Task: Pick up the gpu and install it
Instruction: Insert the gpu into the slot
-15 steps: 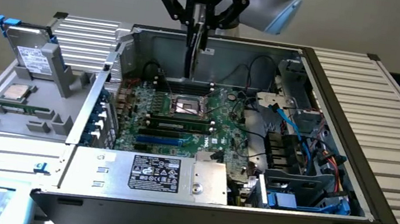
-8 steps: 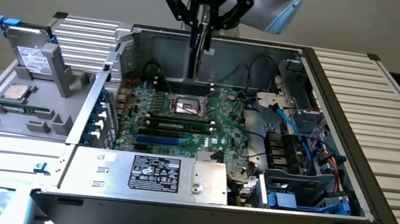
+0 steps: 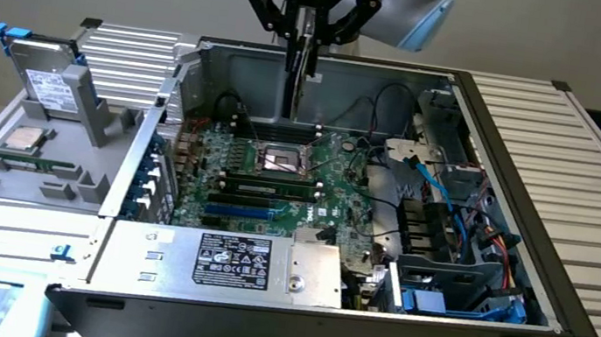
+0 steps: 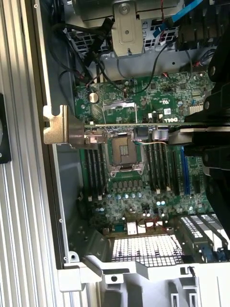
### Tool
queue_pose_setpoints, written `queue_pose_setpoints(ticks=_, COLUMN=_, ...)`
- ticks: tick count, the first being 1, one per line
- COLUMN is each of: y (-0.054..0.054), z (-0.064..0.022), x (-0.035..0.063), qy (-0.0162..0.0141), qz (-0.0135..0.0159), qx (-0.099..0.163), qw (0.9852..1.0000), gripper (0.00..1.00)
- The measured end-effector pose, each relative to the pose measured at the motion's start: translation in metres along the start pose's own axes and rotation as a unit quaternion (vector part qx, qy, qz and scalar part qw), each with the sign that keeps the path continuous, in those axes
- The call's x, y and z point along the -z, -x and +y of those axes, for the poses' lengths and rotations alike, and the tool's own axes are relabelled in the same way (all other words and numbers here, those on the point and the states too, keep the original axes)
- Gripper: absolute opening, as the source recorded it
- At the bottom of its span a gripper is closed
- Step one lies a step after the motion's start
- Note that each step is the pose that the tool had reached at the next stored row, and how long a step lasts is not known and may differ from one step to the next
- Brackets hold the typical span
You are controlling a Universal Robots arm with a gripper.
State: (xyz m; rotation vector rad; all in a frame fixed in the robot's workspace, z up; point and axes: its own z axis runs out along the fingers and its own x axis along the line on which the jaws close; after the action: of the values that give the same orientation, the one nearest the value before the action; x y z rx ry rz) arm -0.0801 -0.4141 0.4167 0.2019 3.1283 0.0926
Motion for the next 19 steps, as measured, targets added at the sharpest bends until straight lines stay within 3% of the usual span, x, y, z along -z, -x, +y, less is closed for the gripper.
queue_pose_setpoints(ticks=3, y=0.0001, z=0.0000, x=0.0000, qy=0.0000, qz=-0.0004, qx=-0.008, qw=1.0000, gripper=0.29)
queue_pose_setpoints(ticks=7, y=0.0000, z=0.0000, x=-0.0001, qy=0.0000, qz=-0.0021, qx=-0.037, qw=0.9993, gripper=0.29)
queue_pose_setpoints(ticks=11, y=0.0000, z=0.0000, x=-0.0003, qy=-0.0002, qz=-0.0040, qx=-0.070, qw=0.9976, gripper=0.29)
queue_pose_setpoints(ticks=17, y=0.0000, z=-0.0001, x=-0.0010, qy=-0.0003, qz=-0.0068, qx=-0.116, qw=0.9932, gripper=0.29)
queue_pose_setpoints(ticks=19, y=0.0001, z=0.0000, x=-0.0011, qy=-0.0002, qz=-0.0065, qx=-0.109, qw=0.9940, gripper=0.29)
